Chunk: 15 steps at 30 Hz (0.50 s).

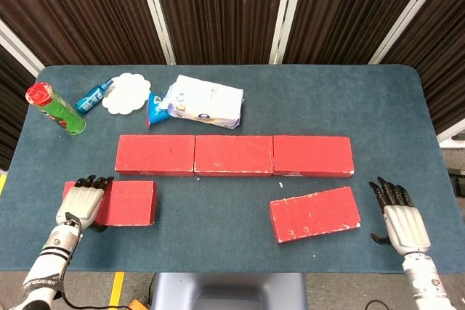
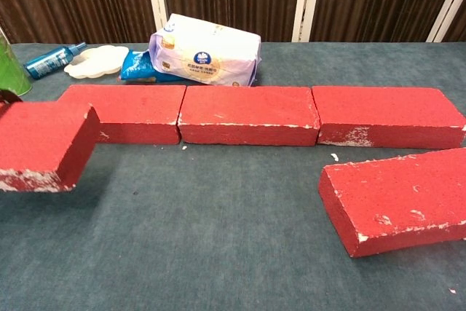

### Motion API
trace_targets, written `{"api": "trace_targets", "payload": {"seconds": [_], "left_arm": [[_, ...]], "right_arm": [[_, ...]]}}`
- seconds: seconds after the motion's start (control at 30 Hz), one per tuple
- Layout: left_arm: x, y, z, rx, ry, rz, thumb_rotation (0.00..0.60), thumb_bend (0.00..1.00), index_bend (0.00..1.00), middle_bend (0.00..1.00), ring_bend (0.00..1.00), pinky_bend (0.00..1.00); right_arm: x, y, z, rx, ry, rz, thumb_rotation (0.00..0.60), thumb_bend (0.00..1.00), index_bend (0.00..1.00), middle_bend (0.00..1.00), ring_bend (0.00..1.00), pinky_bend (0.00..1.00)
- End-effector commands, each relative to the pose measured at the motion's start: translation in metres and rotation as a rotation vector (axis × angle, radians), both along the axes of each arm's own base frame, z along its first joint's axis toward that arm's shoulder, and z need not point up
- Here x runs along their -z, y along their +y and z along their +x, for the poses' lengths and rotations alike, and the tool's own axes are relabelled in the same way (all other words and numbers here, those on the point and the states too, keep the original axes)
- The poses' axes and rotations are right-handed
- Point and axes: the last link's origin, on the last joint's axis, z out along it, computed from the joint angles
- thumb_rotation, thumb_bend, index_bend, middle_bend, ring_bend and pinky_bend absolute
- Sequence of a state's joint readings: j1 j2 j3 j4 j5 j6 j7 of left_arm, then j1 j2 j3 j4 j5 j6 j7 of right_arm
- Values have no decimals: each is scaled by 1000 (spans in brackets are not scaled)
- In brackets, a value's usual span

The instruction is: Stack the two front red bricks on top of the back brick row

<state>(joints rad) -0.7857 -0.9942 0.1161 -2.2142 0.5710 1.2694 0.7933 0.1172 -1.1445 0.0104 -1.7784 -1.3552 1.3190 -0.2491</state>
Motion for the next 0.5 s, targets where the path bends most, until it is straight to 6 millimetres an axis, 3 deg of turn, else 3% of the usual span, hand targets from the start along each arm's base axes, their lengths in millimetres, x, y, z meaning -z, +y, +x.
{"api": "trace_targets", "payload": {"seconds": [0.03,0.27,0.5], "left_arm": [[-12,2,21,46,5,10,600,239,0,131,11,167],[-1,22,79,139,-1,-36,600,239,0,125,9,167],[25,39,134,183,-6,-86,600,239,0,122,9,165]], "right_arm": [[-6,0,0,-7,-6,-13,600,0,143,54,0,0],[-23,9,5,-45,-47,-52,600,0,143,54,0,0],[-35,12,4,-75,-80,-133,600,0,145,54,0,0]]}}
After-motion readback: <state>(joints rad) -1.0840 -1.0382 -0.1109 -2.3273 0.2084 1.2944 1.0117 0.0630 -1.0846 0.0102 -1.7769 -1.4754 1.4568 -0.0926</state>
